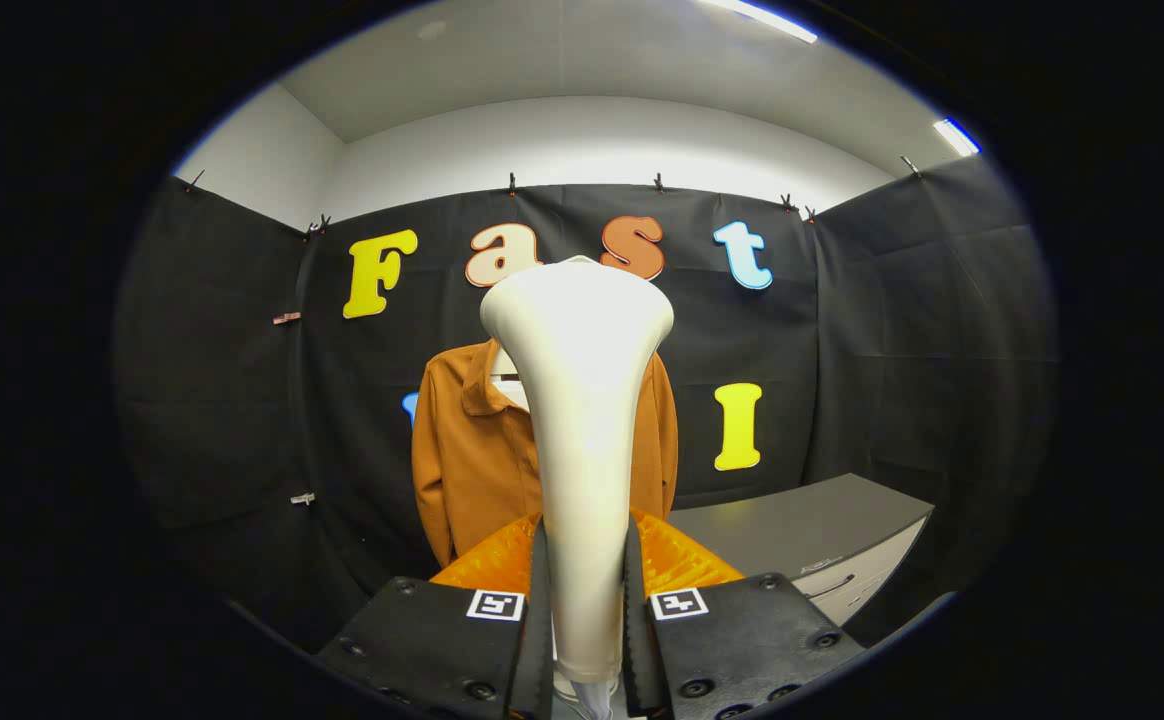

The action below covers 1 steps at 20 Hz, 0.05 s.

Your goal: Iron the clothes twice with a garment steamer, once on the left side and once on the right side.

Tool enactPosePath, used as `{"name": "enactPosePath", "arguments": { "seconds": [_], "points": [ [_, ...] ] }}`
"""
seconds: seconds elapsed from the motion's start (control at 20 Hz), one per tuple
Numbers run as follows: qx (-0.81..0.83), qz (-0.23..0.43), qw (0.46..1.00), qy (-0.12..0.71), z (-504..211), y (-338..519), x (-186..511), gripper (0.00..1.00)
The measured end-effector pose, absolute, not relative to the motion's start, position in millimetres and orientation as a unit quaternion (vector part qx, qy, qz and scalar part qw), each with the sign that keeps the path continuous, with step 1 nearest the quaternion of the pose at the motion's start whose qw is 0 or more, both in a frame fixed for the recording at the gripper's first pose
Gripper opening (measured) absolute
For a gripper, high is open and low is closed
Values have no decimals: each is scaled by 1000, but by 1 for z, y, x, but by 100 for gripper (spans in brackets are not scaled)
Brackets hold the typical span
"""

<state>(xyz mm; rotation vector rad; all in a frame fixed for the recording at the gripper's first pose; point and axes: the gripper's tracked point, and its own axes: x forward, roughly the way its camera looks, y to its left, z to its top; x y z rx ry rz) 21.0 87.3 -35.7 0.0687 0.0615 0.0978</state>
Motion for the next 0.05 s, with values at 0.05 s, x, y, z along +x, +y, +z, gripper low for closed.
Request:
{"name": "enactPosePath", "arguments": {
  "seconds": [0.05],
  "points": [
    [34, 49, 998, 31, -36, 88, 20, 31]
  ]
}}
